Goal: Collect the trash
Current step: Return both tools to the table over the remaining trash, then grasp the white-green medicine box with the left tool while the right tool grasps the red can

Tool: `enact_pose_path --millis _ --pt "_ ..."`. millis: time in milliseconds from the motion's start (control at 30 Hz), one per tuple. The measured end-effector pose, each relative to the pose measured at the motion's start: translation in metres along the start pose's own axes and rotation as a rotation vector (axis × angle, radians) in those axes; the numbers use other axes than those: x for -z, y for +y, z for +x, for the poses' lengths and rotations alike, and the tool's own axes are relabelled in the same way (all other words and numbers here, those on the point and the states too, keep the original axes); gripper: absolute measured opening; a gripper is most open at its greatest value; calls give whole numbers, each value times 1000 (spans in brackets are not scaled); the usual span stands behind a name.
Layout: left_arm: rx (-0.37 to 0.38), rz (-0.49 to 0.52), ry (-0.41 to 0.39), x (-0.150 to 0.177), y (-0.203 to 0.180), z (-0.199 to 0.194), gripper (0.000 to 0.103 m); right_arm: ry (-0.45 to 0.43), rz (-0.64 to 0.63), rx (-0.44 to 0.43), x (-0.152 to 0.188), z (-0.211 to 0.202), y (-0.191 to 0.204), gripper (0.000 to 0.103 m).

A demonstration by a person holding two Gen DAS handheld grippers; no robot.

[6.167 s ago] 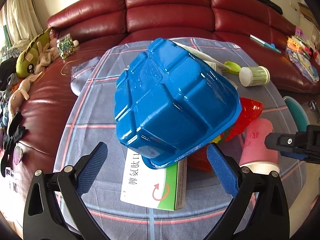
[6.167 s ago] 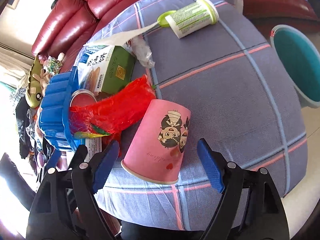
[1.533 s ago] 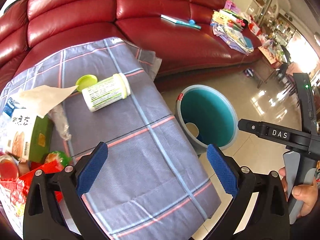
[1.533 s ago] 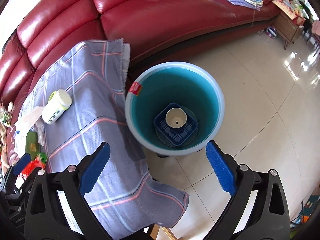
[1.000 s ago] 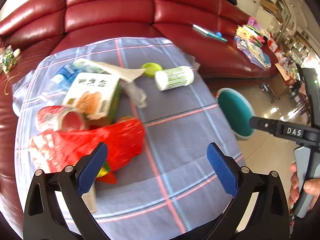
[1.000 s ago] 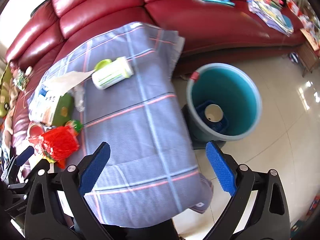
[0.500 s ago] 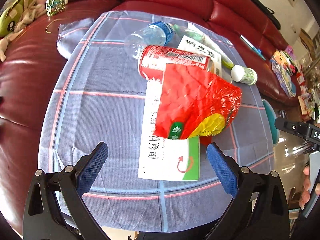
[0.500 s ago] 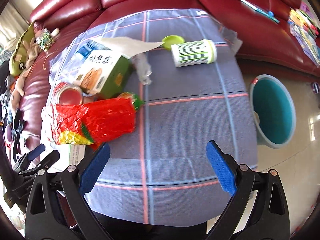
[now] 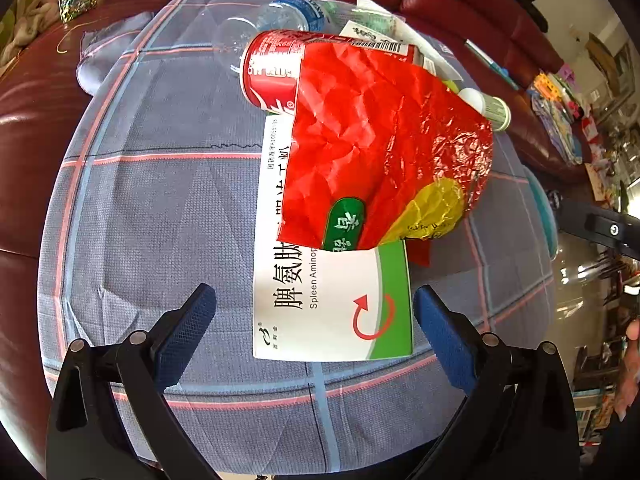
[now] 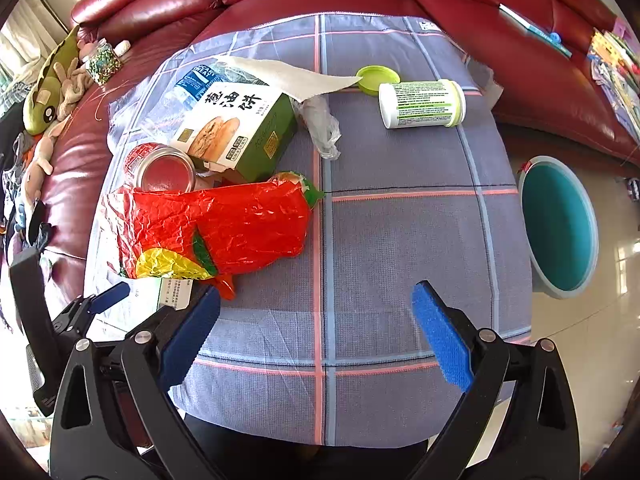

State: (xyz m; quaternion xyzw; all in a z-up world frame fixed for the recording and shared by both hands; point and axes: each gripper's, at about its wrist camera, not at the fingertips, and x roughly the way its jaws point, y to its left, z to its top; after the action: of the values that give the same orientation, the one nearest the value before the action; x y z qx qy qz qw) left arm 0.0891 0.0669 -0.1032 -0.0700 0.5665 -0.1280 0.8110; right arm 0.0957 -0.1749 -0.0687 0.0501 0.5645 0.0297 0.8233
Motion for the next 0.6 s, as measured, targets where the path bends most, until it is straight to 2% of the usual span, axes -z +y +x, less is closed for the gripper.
enact_pose_path --millis 100,167,200,233,433,600 --pt "5 6 13 -3 0 12 99 5 -10 10 -1 1 4 92" --pt "2 17 -8 -4 0 16 97 5 -17 17 -2 1 8 92" --pt "-13 29 -20 -3 0 15 83 4 -21 18 -3 1 10 92" --pt "-48 46 -33 -2 -2 11 75 4 -26 17 -4 0 13 92" --pt "-71 53 -54 13 18 -17 74 1 -94 9 -15 -4 36 92" --pt "-68 5 -78 27 53 -49 74 -11 -189 -23 -35 -4 73 92"
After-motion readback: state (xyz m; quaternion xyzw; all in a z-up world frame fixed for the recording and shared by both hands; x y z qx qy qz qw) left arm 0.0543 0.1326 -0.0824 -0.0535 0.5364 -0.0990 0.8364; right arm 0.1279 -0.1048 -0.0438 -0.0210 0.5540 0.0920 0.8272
